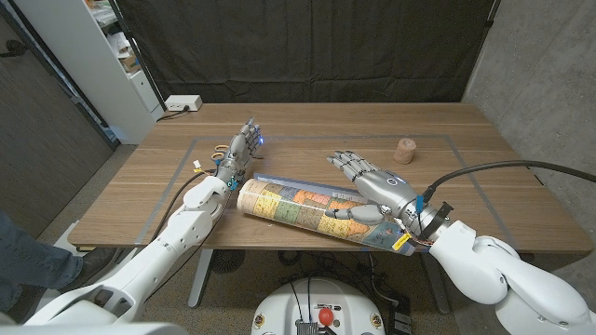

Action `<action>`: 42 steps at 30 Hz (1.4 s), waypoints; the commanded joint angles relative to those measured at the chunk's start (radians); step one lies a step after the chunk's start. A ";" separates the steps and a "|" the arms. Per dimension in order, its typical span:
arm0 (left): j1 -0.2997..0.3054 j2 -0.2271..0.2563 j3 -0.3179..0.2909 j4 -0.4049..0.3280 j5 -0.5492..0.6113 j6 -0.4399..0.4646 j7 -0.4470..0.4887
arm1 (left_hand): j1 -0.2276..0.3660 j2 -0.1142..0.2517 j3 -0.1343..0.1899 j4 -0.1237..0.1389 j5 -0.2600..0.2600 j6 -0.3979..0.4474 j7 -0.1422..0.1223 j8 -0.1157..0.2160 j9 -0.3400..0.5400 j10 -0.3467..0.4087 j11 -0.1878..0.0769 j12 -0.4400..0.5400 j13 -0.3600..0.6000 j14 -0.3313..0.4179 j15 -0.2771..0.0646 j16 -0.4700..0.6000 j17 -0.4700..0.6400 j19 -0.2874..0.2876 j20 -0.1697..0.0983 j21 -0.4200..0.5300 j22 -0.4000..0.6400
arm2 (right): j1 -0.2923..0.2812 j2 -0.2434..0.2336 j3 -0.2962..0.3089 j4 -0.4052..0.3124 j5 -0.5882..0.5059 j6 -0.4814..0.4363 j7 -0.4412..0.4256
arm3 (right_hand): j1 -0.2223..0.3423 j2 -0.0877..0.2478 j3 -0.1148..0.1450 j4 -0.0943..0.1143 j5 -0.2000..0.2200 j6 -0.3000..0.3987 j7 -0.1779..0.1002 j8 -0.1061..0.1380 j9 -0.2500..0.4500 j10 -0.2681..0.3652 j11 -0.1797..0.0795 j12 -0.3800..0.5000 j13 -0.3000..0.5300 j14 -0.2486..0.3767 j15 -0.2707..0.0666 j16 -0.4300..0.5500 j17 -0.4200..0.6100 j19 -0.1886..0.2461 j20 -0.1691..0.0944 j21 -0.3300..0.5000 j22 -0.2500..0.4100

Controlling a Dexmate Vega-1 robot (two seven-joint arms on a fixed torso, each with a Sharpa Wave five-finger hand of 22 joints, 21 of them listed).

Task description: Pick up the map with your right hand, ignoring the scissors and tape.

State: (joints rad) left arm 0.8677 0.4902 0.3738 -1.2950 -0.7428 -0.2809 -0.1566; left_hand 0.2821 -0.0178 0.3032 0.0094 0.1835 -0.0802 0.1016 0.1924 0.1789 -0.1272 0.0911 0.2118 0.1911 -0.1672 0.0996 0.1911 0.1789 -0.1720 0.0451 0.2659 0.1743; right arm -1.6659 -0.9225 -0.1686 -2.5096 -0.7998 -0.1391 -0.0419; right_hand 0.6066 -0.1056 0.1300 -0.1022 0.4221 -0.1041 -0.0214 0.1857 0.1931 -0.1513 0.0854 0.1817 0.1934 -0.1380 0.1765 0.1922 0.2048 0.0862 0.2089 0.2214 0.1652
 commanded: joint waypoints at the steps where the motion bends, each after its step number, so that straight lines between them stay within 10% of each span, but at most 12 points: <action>1: -0.012 -0.011 0.003 0.019 -0.008 0.002 -0.011 | 0.003 0.012 -0.001 -0.007 0.001 0.008 0.005 0.000 0.002 0.006 0.000 0.002 0.002 -0.006 0.008 -0.001 0.005 -0.085 0.010 -0.005 0.006 | 0.008 0.012 -0.060 -0.007 -0.103 -0.057 -0.011 | 0.011 0.001 0.003 -0.006 0.007 -0.012 0.002 -0.003 0.002 -0.013 0.004 -0.001 0.001 -0.012 0.003 -0.002 0.001 -0.010 0.005 -0.006 0.005; 23: -0.025 -0.007 0.011 0.026 -0.002 0.022 -0.013 | 0.001 0.014 -0.002 -0.011 0.001 0.011 0.006 -0.001 0.002 0.005 0.001 0.001 0.002 -0.005 0.009 0.000 0.006 -0.084 0.013 -0.014 0.007 | 0.120 -0.022 -0.151 0.001 -0.108 -0.092 0.113 | 0.024 0.006 0.004 -0.010 0.017 -0.019 0.003 0.000 0.002 -0.021 0.005 0.003 0.001 -0.016 0.004 0.001 0.001 -0.017 0.005 -0.015 0.005; 42: -0.027 -0.013 0.022 0.023 0.007 0.031 -0.009 | -0.001 0.016 -0.004 -0.014 0.000 0.011 0.005 -0.001 0.002 0.006 0.002 0.001 0.002 -0.006 0.008 0.000 0.006 -0.084 0.015 -0.021 0.007 | 0.093 -0.043 -0.186 -0.002 -0.148 -0.154 0.102 | 0.037 0.012 0.006 -0.014 0.026 -0.030 0.004 0.001 0.003 -0.032 0.007 0.004 0.001 -0.024 0.002 0.002 0.000 -0.020 0.005 -0.022 0.006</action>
State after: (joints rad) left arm 0.8410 0.4782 0.3900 -1.2669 -0.7415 -0.2577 -0.1698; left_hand 0.2809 -0.0088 0.2971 -0.0010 0.1835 -0.0748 0.1070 0.1924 0.1788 -0.1238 0.0945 0.2118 0.1911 -0.1698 0.1059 0.1912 0.1789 -0.1703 0.0541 0.2473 0.1792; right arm -1.5653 -0.9558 -0.3332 -2.5109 -0.9249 -0.2584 0.0591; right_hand 0.6300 -0.0972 0.1370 -0.1090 0.4369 -0.1219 -0.0177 0.1857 0.1930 -0.1685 0.0895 0.1817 0.1931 -0.1522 0.1768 0.1924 0.2049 0.0756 0.2090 0.2029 0.1703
